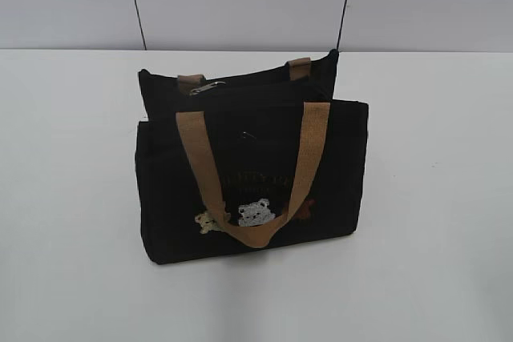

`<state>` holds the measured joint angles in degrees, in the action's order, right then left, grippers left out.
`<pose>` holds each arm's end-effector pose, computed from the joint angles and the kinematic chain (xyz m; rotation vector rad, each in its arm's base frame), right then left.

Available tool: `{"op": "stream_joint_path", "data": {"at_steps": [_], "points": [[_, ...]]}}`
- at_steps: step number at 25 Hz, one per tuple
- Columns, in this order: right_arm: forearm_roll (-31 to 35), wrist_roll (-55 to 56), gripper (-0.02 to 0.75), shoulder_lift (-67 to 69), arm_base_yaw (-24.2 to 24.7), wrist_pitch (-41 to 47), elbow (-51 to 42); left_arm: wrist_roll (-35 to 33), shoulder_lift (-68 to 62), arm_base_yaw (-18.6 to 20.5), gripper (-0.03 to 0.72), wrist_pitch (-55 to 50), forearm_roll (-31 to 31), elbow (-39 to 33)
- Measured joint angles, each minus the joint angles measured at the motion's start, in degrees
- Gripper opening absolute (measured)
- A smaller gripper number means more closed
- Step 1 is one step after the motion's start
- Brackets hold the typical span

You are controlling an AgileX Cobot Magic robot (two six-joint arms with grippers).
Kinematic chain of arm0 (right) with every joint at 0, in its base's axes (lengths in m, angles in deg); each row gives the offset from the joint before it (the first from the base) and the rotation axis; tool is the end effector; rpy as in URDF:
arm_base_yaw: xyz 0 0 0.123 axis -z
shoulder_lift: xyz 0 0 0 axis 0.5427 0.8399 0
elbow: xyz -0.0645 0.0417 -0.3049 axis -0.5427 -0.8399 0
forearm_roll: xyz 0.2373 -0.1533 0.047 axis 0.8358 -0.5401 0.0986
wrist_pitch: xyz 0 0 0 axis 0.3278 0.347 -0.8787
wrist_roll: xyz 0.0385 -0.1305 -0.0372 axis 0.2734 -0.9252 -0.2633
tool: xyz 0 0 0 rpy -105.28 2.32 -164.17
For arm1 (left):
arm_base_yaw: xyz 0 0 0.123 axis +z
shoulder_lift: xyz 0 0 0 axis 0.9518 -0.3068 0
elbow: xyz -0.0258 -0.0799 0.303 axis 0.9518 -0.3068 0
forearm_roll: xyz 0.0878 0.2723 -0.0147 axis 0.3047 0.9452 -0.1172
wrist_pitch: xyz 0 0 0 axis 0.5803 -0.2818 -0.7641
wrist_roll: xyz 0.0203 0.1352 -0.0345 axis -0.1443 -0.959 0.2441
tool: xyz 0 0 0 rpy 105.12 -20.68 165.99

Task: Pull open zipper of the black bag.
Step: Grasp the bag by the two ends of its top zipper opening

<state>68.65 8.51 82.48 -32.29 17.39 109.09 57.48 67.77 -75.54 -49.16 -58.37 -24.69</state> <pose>0.0404 0.0142 0.2568 -0.2415 2.0836 -0.0075 0.0331 -0.0193 0.2869 0.1027 1.9941 -0.1840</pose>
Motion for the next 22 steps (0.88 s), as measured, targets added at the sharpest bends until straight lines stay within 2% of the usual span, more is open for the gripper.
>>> {"op": "stream_joint_path", "data": {"at_steps": [22], "points": [[0.0, 0.0, 0.555, 0.0, 0.0, 0.0, 0.0, 0.0, 0.0, 0.0, 0.33, 0.0, 0.0, 0.0]]}}
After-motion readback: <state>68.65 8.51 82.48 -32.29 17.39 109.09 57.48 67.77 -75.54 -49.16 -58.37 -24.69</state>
